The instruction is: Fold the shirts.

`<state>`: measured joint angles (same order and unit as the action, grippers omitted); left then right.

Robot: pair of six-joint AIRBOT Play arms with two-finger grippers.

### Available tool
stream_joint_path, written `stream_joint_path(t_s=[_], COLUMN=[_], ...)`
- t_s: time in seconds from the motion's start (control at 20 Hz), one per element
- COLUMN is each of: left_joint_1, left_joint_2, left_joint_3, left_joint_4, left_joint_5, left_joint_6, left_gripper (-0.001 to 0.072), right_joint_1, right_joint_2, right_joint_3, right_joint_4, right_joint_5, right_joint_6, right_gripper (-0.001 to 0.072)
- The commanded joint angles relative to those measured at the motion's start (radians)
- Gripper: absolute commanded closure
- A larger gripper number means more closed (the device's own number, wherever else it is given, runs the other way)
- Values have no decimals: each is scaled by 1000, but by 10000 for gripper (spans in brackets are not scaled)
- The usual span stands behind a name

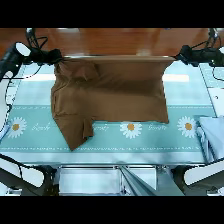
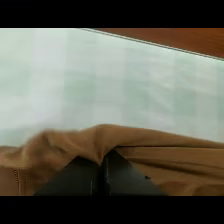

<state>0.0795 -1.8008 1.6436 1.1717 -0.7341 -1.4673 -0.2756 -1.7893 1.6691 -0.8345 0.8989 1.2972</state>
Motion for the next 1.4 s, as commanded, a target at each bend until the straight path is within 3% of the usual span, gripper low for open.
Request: stream_joint_path(t_s=[0.0,0.2,0.45,0.6,0.9,1.2,1.25,1.3,1.35], left_joint_1=[1,-1,3,2,2,11,14,16,17], left_joint_2=[-55,-50,-45,-45,-61,-68,-69,-69,-68], left_joint_3=[11,11,10,10,8,8,8,8,9], left_joint_4=[-3,-32,-23,-20,-20,-18,-17,-12,4], left_joint_5=[16,-42,-350,-440,-529,-551,-566,-584,-612], left_joint_6=[-4,-3,56,72,72,71,71,71,71], left_gripper=[688,688,688,688,688,687,672,551,258], right_joint_1=[-1,-1,-1,-1,5,66,70,71,71], right_joint_2=[-63,-69,-69,-71,-127,-175,-178,-177,-176], right_joint_3=[23,23,23,22,22,22,22,22,23], right_joint_4=[2,1,-55,-104,-101,-131,-139,-143,-142], right_joint_5=[-20,34,209,279,382,379,376,377,388], right_joint_6=[-6,-18,-13,12,23,54,79,103,127], right_gripper=[682,682,682,682,682,681,631,477,358])
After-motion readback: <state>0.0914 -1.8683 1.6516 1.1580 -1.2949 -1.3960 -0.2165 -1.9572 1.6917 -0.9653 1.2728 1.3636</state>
